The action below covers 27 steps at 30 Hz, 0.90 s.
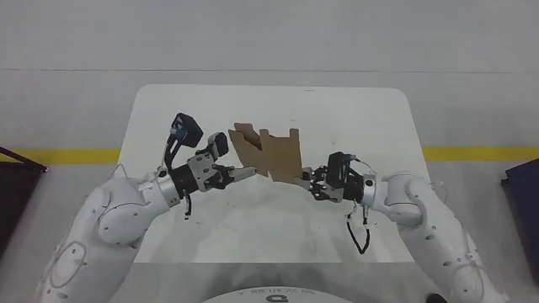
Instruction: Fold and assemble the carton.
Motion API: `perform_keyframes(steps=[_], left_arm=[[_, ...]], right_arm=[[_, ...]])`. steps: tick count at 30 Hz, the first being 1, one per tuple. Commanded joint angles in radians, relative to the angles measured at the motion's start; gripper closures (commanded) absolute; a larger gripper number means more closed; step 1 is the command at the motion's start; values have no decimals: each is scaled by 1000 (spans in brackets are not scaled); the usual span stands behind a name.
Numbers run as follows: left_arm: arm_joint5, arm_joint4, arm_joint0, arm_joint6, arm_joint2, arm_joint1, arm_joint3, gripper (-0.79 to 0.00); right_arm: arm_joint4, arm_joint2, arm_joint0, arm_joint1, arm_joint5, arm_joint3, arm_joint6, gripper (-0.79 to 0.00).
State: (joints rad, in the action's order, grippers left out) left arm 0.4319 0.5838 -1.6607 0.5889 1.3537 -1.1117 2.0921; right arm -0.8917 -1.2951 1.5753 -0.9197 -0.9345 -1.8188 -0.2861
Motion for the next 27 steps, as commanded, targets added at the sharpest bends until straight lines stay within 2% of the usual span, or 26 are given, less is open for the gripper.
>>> perform_keyframes(steps=[1, 13, 27], left_arm=[[-15, 23, 8, -13, -17, -1, -6, -785], [-29, 22, 42, -33, -89, -4, -17, -785], [-18, -45, 58, -10, -117, 0, -49, -785]], right_arm=[[-3, 23, -21, -3, -6, 5, -5, 0], [2, 120, -98, -17, 3, 39, -27, 0], [4, 182, -141, -26, 33, 48, -46, 0]])
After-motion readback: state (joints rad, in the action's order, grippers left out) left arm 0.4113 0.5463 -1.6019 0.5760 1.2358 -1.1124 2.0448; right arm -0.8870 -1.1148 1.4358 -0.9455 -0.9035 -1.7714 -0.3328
